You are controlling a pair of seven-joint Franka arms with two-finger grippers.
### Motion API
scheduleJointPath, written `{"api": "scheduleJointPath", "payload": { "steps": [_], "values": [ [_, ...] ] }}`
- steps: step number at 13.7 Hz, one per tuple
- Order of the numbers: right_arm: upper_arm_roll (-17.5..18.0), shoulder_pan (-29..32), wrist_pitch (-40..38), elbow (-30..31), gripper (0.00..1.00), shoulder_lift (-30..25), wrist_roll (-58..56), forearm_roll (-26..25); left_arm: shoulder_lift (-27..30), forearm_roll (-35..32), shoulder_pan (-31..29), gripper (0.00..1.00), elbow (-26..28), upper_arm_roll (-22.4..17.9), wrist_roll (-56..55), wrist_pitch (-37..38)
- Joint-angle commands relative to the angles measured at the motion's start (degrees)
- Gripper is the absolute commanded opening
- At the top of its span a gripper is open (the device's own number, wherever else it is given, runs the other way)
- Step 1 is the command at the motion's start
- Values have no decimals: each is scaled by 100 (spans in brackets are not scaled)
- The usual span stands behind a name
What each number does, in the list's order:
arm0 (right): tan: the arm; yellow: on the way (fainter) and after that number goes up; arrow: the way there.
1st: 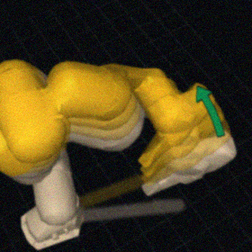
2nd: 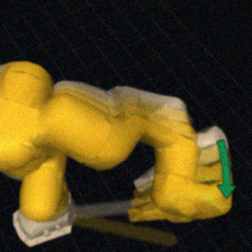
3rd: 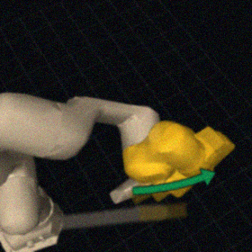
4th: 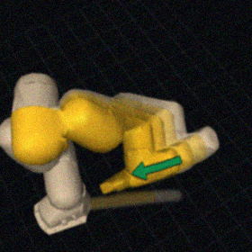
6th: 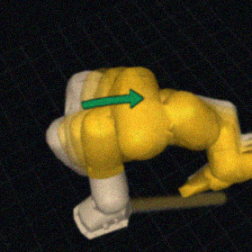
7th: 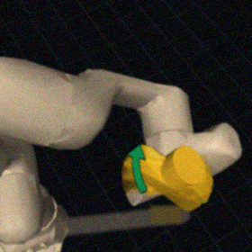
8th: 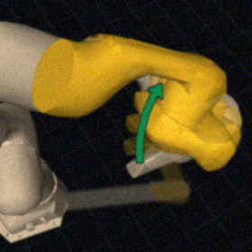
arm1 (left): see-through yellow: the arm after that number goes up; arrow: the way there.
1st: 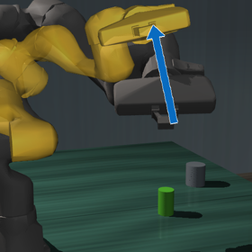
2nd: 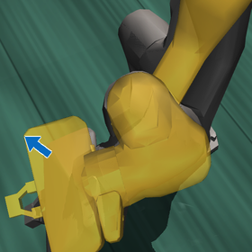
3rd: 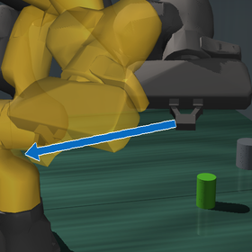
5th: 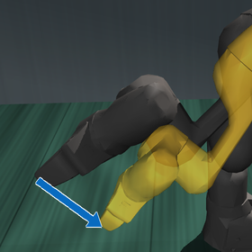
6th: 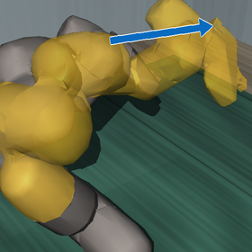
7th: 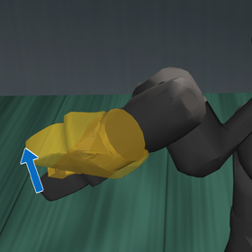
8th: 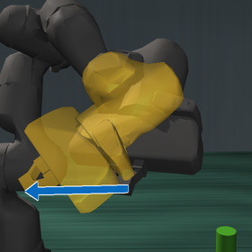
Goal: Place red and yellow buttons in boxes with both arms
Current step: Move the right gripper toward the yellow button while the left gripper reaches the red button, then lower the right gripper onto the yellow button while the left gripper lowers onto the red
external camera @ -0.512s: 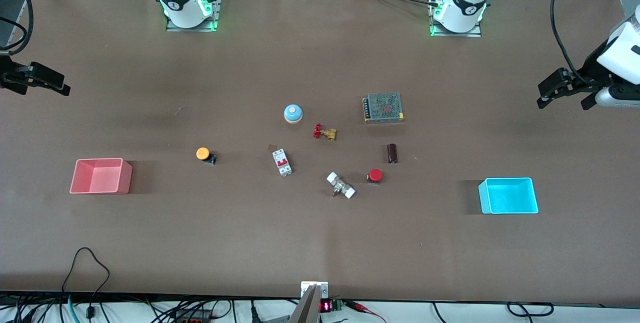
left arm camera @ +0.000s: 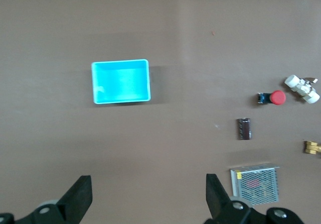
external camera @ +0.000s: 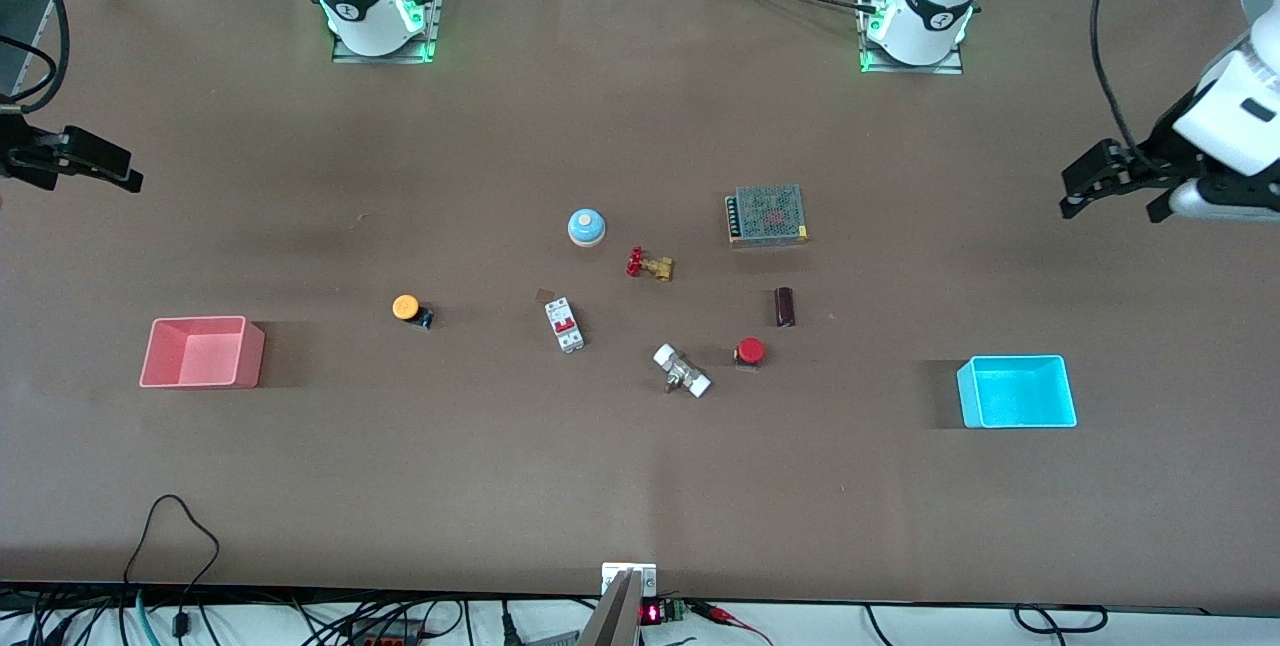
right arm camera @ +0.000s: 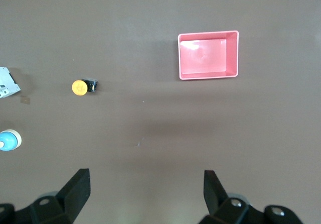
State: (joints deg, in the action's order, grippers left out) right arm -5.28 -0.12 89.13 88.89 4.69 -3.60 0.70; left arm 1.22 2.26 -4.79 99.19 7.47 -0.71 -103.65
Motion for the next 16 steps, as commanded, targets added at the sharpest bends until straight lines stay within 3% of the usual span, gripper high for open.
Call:
{"api": "scheduleJointPath", "payload": {
  "steps": [1, 3, 5, 7, 12, 14, 16],
  "values": [
    [53, 3, 43, 49, 100, 364, 61, -27, -393, 126, 57, 100, -49, 289, -175, -207],
    [62, -180, 86, 66, 100, 821, 70, 26, -727, 117, 66, 100, -49, 597, -525, -461],
    [79, -295, 437, 67, 100, 1252, 114, 577, -1044, 108, 66, 100, -40, 904, -955, -839],
    [79, -732, 884, 75, 100, 1656, 158, 615, -1325, 91, 136, 100, -23, 1116, -1255, -1103],
    [53, -1507, 1834, 207, 100, 2535, 668, 571, -2115, -15, 864, 100, -31, 1108, -2432, -2191],
    [27, -1736, 2212, 373, 100, 2738, 1245, 257, -2546, -399, 1233, 100, -31, 1090, -3054, -2719],
    [27, -1781, 2590, 663, 100, 2757, 1380, 158, -3038, -1250, 1532, 100, -40, 1090, -4002, -3220]
  ]
}}
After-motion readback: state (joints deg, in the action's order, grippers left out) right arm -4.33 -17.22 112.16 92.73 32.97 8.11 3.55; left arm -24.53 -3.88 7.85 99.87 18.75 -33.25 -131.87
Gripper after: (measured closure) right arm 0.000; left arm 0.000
